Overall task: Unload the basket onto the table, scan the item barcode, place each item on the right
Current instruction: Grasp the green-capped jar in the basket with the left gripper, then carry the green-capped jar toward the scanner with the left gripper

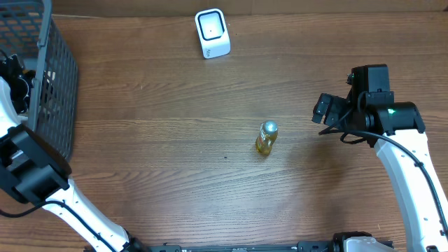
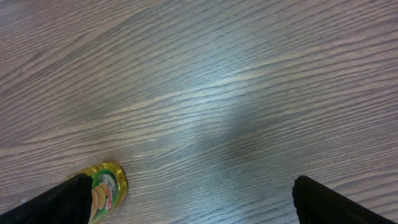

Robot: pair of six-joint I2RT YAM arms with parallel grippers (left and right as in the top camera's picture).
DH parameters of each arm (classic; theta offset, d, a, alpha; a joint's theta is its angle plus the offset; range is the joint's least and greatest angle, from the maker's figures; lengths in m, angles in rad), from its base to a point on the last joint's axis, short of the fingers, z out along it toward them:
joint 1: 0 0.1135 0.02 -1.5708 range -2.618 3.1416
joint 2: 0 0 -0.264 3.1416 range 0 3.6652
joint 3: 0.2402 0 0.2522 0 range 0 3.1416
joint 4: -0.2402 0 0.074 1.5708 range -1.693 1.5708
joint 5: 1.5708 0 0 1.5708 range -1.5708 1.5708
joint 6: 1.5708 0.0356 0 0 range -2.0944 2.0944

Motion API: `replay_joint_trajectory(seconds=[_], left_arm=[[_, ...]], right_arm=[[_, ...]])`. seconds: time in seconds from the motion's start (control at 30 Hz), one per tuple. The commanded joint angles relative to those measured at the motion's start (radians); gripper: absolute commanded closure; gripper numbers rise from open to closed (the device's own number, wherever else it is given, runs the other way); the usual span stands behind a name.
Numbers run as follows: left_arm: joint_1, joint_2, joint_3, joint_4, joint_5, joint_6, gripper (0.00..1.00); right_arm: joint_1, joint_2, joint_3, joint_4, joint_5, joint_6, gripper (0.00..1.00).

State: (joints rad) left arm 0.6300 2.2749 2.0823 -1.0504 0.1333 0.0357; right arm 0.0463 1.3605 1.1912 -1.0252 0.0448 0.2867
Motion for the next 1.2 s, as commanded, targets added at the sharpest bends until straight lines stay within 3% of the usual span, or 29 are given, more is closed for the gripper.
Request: replay_joint_trajectory(seconds=[0.0,0.27,0.63,1.0,1.17], left_arm=[[0.006,-0.160,0.031,0.010,-0.002,-0.050,0.44],[0.003,-0.427,0.031,0.022,0.005,-0.117,0.43],[-0.039,-0.721,0.031,-0.006,0.212,-0.179,0.44],[-0.364,-0.794,0.030,-0.303,0.181,-0.113,0.45],[-0.536,-0.741,0.028,-0.435,0.039,-0.111,0.46]], right_arm=[[-0.002,-0.006,0.021,0.002,0.010,-0.006,0.00],[-0.002,-0.006,0.021,0.002,0.010,-0.006,0.00],[-0.002,-0.006,0.021,0.002,0.010,-0.006,0.00],[-0.002,-0.006,0.021,0.002,0.010,-0.006,0.00],[-0.002,-0.006,0.021,0.002,0.010,-0.006,0.00]])
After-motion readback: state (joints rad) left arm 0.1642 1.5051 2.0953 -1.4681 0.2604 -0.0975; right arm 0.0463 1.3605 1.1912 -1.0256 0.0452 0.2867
